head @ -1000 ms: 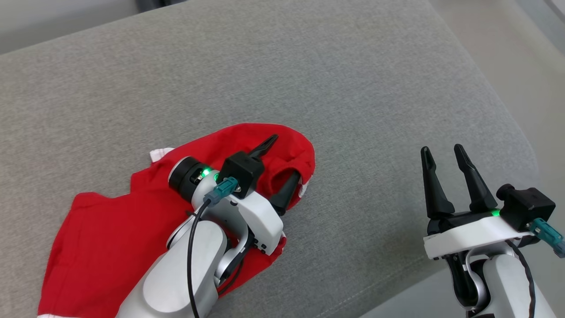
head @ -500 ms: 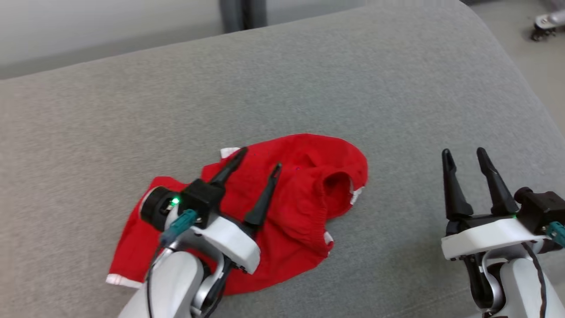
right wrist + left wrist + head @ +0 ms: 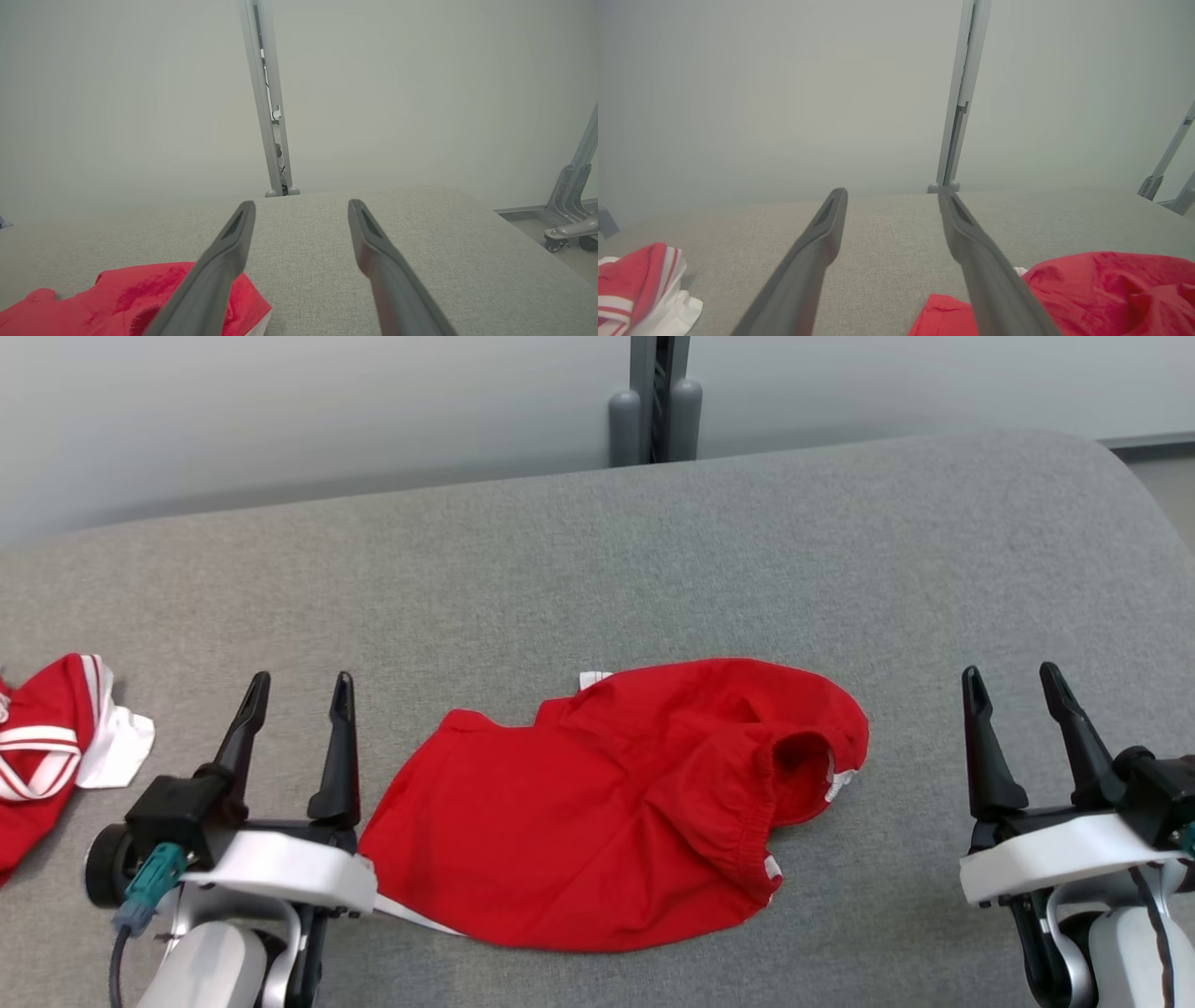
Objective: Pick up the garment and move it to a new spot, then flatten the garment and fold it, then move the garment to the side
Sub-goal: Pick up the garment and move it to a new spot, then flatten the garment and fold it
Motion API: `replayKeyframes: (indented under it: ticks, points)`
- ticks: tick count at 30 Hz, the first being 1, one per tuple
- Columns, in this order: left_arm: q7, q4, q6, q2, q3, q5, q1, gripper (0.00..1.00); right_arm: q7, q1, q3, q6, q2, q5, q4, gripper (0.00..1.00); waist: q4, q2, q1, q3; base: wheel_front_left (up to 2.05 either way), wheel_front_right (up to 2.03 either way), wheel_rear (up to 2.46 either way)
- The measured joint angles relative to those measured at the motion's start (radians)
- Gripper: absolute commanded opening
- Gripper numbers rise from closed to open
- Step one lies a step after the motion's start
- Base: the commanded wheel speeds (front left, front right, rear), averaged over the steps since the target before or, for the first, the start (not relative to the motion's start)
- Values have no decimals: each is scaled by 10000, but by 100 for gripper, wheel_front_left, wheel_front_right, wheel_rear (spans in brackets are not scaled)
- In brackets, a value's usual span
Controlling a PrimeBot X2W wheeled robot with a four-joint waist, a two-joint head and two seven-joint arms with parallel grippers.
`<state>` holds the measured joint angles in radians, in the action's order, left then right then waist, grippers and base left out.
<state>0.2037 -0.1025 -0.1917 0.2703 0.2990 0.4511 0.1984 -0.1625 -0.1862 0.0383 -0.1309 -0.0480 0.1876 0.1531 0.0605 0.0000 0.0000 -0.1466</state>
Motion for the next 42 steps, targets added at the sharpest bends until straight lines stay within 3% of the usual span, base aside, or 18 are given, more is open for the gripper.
replayKeyframes:
  ticks: [6, 20, 38, 42]
  points:
    - [-96, 437, -125, 401, -121, 29, -740, 100, 316, 465, -150, 0, -31, -128, -341, 100, -185, 0, 0, 474, 0, 0, 0]
    - [-451, 894, -268, 602, 111, 104, -1814, 100, 905, 1973, -81, 0, -125, -203, -1195, 100, -388, 0, 0, 1464, 0, 0, 0]
    - [-596, 901, -380, 640, 249, 194, -1892, 100, 1191, 2167, 4, 0, -94, -303, -1687, 100, -431, 0, 0, 1504, 0, 0, 0]
    - [-598, 884, -380, 625, 288, 192, -1795, 100, 1436, 2110, -357, 0, -337, -360, -1676, 100, -537, 0, 0, 1461, 0, 0, 0]
